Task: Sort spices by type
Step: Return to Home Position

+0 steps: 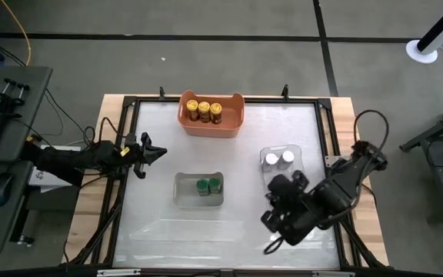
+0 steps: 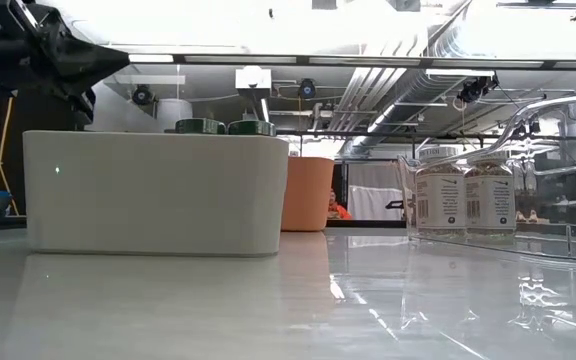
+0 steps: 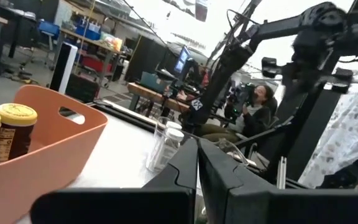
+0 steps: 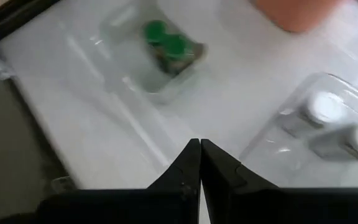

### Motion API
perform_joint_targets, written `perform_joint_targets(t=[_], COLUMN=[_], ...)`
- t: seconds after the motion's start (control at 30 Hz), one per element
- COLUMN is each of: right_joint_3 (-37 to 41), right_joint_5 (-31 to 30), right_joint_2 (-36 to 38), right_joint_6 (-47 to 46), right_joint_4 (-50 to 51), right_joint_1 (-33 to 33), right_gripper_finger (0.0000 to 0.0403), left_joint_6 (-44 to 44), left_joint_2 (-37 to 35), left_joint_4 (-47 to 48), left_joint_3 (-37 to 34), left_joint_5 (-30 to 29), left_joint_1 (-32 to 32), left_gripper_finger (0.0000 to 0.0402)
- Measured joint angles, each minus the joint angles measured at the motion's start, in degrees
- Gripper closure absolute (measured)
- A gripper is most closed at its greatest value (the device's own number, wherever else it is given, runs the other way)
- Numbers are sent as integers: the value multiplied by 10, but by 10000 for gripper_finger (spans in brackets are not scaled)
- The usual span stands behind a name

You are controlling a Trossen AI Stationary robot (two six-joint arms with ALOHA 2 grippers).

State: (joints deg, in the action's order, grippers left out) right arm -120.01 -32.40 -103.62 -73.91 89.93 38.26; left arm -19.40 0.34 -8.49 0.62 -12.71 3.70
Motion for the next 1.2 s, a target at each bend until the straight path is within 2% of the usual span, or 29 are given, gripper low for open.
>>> perform_joint_targets(t=[0.13, 0.27, 0.33, 0.53, 0.7, 0.83, 0.97, 1.2], right_joint_3=[154, 340, 444, 747, 934, 1032, 1082, 1132], right_joint_5=[-23, -73, -90, -86, -53, 0, 52, 171], right_joint_2=[87, 234, 323, 593, 761, 866, 943, 998], right_joint_6=[-41, -17, 19, 165, 315, 373, 430, 485], right_joint_4=[-23, -138, -221, -489, -692, -760, -814, -881], right_joint_1=[5, -9, -16, -33, -86, -150, -212, -325], right_gripper_finger=[402, 402, 402, 402, 403, 403, 403, 403], left_joint_6=[0, 0, 0, 0, 0, 0, 0, 0], left_joint_2=[0, 0, 0, 0, 0, 0, 0, 0], left_joint_4=[0, 0, 0, 1, 1, 1, 1, 1], left_joint_3=[0, 0, 0, 0, 0, 0, 0, 0], left_joint_5=[0, 0, 0, 0, 0, 0, 0, 0], left_joint_1=[1, 1, 1, 1, 1, 1, 1, 1], left_gripper_finger=[399, 399, 399, 399, 399, 399, 399, 399])
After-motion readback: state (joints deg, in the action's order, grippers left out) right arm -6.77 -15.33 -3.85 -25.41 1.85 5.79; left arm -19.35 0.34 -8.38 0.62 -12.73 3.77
